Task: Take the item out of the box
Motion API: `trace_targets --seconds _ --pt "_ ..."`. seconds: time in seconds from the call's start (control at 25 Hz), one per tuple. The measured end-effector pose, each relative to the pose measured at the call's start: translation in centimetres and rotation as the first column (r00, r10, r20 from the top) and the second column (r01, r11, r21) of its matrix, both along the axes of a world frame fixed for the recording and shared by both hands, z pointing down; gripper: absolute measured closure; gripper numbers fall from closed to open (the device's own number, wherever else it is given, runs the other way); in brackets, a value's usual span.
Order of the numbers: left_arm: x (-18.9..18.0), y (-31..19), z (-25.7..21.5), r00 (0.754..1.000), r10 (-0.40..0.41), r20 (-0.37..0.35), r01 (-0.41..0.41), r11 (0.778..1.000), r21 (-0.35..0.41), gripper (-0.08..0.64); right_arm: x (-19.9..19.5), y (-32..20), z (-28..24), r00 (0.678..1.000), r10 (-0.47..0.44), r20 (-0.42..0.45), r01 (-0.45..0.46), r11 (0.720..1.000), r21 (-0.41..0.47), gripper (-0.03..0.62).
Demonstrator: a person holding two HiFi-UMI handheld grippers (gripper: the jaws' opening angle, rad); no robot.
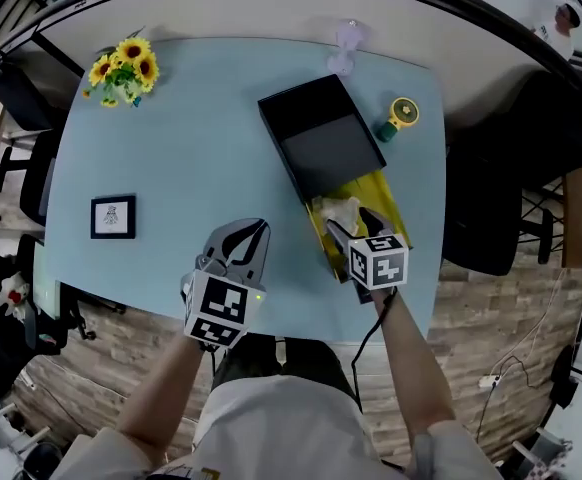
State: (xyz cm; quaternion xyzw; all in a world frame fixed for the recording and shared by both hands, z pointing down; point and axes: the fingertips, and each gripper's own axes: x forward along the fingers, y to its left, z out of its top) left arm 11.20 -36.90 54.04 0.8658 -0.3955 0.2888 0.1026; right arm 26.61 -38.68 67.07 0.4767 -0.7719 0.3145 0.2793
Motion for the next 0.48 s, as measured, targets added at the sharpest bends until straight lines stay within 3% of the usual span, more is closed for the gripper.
trace_targets --seconds 0.32,0.48 --pt "-1.0 0.1 3.2 1.0 0.0 0.03 0.002 0.999 -0.054 0.551 -0.7 -0.4 4.5 0.998 -0.033 -0.048 0.028 0.995 -0.099 0.272" --pt "-1.5 0.5 3.4 0.999 0.0 0.033 0.002 0.998 -0.06 0.551 -0.5 -0.4 5.0 0.994 -0.053 -0.097 0.042 0.993 -0.11 0.34"
